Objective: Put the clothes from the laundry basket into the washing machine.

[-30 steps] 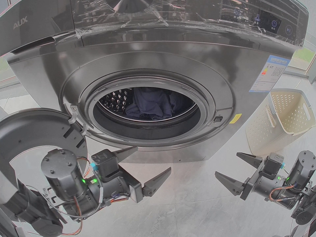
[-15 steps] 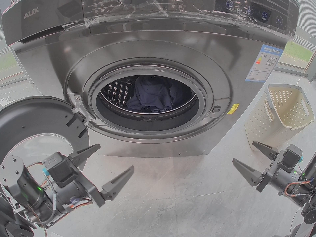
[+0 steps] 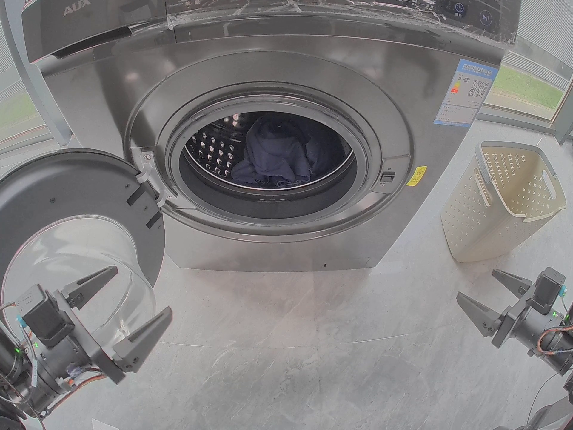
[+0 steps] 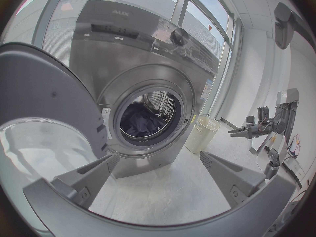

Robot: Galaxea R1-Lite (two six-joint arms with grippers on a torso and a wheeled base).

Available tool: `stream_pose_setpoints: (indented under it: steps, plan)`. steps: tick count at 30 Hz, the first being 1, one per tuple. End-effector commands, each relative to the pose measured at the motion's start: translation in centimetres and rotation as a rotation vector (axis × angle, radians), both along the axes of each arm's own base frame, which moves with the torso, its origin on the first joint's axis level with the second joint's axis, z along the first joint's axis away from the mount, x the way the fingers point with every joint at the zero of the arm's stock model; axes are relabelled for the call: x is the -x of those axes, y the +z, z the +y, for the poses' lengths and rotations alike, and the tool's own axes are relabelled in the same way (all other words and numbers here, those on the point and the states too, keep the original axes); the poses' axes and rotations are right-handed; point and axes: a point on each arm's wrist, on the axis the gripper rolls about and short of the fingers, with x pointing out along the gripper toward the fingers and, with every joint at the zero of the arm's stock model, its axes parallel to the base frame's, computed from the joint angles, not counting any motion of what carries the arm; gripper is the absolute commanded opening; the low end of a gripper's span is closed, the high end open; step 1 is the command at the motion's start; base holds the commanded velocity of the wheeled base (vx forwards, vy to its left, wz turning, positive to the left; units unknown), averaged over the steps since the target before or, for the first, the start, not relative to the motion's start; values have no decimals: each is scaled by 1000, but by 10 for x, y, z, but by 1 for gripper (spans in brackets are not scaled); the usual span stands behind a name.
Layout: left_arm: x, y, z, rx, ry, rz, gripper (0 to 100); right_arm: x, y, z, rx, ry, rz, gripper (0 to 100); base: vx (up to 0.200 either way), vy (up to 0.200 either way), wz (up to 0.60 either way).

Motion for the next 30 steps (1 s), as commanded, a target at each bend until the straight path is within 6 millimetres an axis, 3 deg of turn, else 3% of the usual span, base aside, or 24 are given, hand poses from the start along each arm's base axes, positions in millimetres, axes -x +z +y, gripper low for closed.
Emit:
stream_pose_setpoints:
  steps: [1,10,19,26,28,30]
  plan:
    - [29,2,29,25,73,-79,100,36,10,-20,-24,-112,-79,100,-200,0,0]
    - [71,-18,60,10,193,-77,100,82,4,-45,-10,-220,-130,100,-111,0,0]
    - [105,-44,75,61,341,-67,100,115,-15,-55,3,-290,-148,100,-89,0,0]
    - [116,-60,77,81,408,-65,100,134,-37,-58,16,-329,-117,100,-114,0,0]
    - [116,-71,77,36,436,26,100,142,-50,-59,27,-376,-84,100,-100,0,0]
    - [116,-76,77,20,459,67,100,143,-51,-59,20,-396,-78,100,0,0,0]
